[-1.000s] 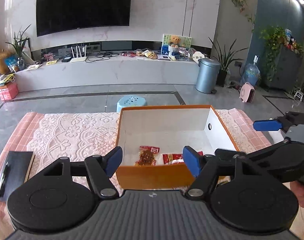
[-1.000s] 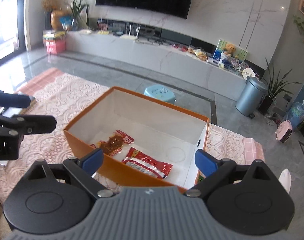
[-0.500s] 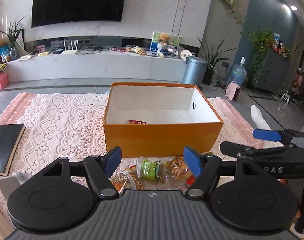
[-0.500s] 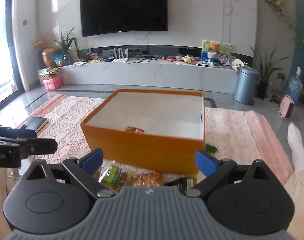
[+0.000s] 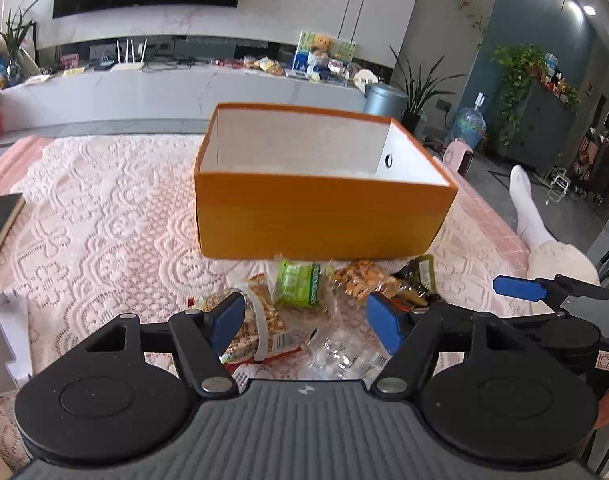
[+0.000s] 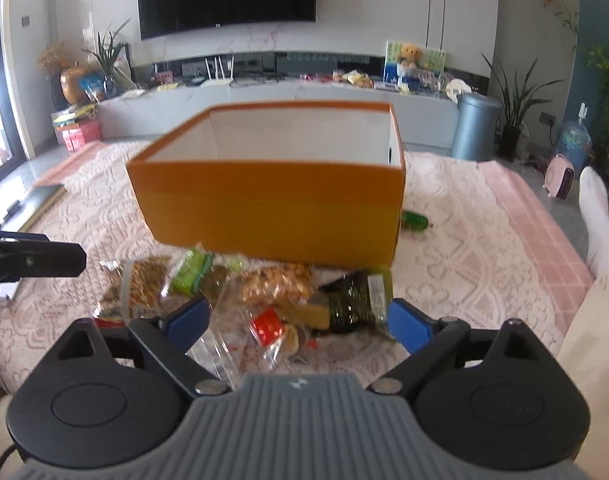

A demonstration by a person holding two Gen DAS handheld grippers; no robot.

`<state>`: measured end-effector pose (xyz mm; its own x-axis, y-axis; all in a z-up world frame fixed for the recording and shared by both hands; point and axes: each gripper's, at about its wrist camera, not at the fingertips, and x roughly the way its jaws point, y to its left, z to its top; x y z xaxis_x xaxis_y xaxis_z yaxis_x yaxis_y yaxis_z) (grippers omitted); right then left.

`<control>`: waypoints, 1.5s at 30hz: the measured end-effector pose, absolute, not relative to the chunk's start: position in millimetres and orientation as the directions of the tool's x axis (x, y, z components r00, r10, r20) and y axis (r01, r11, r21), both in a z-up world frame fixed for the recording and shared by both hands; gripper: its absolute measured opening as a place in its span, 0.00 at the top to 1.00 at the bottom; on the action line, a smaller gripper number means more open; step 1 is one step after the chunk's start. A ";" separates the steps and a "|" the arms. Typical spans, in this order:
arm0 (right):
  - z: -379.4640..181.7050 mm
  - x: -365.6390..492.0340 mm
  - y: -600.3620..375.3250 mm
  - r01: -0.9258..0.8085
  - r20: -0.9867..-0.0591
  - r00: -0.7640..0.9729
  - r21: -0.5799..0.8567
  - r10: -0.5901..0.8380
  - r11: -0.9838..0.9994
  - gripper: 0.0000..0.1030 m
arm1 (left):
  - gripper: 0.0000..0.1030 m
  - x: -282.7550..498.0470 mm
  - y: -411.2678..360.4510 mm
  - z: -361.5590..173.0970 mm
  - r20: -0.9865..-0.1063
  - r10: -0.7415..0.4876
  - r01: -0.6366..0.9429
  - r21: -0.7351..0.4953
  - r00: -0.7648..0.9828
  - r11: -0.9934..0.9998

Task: Organize snacks
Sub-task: 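Move both tools back toward the remaining snack pile, then grasp the striped snack bag with the left tool while the right tool grasps the nut pack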

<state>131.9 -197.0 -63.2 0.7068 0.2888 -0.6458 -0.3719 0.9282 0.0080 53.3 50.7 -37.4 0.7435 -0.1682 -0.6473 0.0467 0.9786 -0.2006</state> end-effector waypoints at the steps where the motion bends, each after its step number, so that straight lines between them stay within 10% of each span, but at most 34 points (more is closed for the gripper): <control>1: -67.0 132.5 -196.3 -0.373 -0.650 0.703 0.006 0.287 0.928 0.11 | 0.21 54.2 51.3 -41.4 -0.654 -0.170 0.047 -0.202 0.738 0.978; 19: -89.7 155.1 -187.6 -0.398 -0.646 0.707 -0.025 0.289 0.917 0.15 | 0.17 89.8 62.1 -88.2 -0.748 0.001 -0.188 -0.165 0.663 0.968; 45: -128.2 202.7 -128.2 -0.571 -0.729 0.631 -0.203 0.267 0.796 0.22 | 0.16 127.9 67.1 -126.0 -0.820 -0.073 -0.215 -0.234 0.568 0.948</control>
<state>202.7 -128.2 -128.2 0.6305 0.2671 -0.7288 -0.5710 0.7955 -0.2025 127.9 67.1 -126.0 0.5680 -0.0734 -0.8197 -0.2148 0.9483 -0.2338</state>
